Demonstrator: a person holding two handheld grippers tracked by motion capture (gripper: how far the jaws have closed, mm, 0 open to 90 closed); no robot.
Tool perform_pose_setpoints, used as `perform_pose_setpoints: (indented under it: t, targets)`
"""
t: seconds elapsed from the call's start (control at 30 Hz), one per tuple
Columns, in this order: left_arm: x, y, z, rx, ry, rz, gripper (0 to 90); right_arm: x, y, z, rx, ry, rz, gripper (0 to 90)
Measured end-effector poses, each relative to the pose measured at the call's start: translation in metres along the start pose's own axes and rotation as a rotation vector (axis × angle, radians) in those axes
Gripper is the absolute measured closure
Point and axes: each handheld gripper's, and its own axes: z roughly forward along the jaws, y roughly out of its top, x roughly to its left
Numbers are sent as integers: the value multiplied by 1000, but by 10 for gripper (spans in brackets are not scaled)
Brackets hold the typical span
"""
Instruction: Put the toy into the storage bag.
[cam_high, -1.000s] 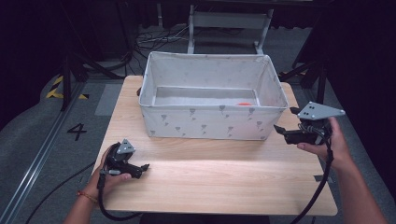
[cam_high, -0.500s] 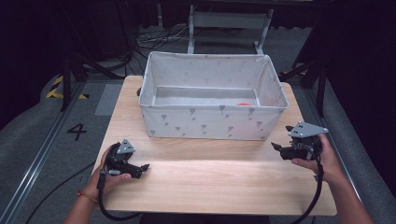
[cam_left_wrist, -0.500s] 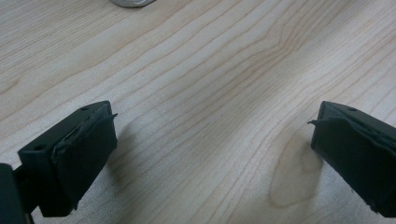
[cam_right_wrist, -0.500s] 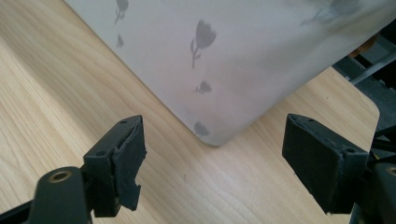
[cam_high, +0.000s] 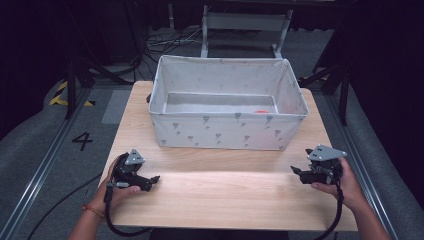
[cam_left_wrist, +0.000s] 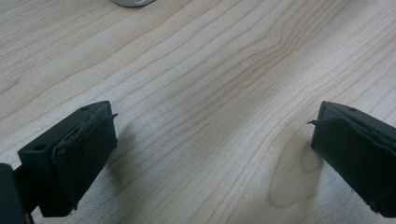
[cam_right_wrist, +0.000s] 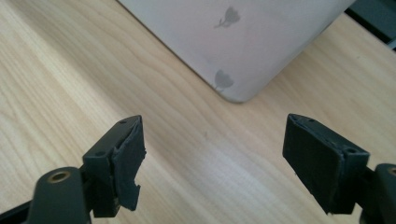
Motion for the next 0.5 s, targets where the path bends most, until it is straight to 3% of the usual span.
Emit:
perform_pose_setpoints:
  t: [0.2, 0.37, 0.4, 0.5]
  targets:
    - [0, 0, 0, 0, 0, 0, 5, 0, -21, 5, 5, 12, 38, 212]
    - [0, 0, 0, 0, 0, 0, 5, 0, -43, 8, 8, 40, 104, 210]
    - [0, 0, 0, 1, 0, 2, 5, -1, -53, 9, 3, 55, 142, 211]
    - [0, 0, 0, 0, 0, 0, 5, -1, -62, 9, -1, 58, 162, 211]
